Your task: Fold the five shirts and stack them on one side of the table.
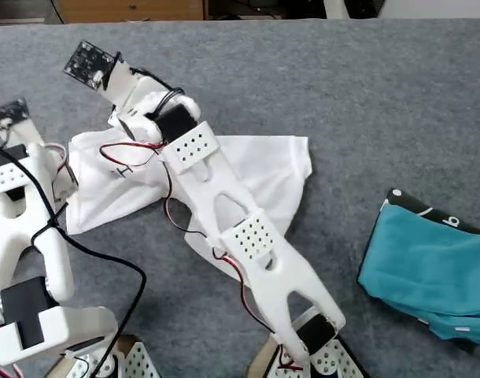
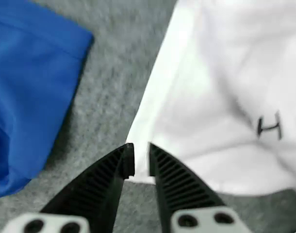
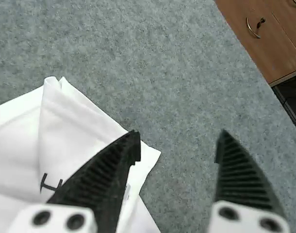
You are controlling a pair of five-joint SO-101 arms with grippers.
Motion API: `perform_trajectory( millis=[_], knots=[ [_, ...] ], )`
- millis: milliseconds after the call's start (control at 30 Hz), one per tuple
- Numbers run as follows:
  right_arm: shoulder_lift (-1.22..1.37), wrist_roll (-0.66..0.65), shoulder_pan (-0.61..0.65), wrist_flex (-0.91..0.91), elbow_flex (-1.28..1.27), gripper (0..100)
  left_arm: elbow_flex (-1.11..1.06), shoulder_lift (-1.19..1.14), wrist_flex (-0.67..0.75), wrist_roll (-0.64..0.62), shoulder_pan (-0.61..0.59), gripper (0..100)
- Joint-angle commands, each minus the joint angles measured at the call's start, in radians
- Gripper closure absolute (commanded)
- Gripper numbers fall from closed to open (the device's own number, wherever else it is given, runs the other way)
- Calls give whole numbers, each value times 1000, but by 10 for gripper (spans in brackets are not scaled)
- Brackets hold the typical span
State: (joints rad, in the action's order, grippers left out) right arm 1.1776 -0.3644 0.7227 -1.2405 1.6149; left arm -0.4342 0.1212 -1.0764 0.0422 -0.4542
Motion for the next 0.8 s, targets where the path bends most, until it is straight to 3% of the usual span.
perform_trajectory(
  millis=[0, 200, 367, 467, 600, 767],
  knots=[
    [-174, -14, -1, -41, 51, 687, 89, 19, 55, -117, 5, 847],
    [-317, -12, -50, -253, 51, 724, 256, -153, 110, -238, 86, 836],
    [-392, -44, -173, -549, 51, 891, 591, -360, -91, -270, 176, 836],
    [-464, -69, -249, -552, -25, 878, 779, -449, -247, -267, 184, 835],
    [-702, -132, -209, -551, -367, 801, 891, -489, -379, -203, 158, 836],
    [-1049, -175, -191, -531, -940, 789, 824, -429, -413, -69, 44, 836]
  ],
)
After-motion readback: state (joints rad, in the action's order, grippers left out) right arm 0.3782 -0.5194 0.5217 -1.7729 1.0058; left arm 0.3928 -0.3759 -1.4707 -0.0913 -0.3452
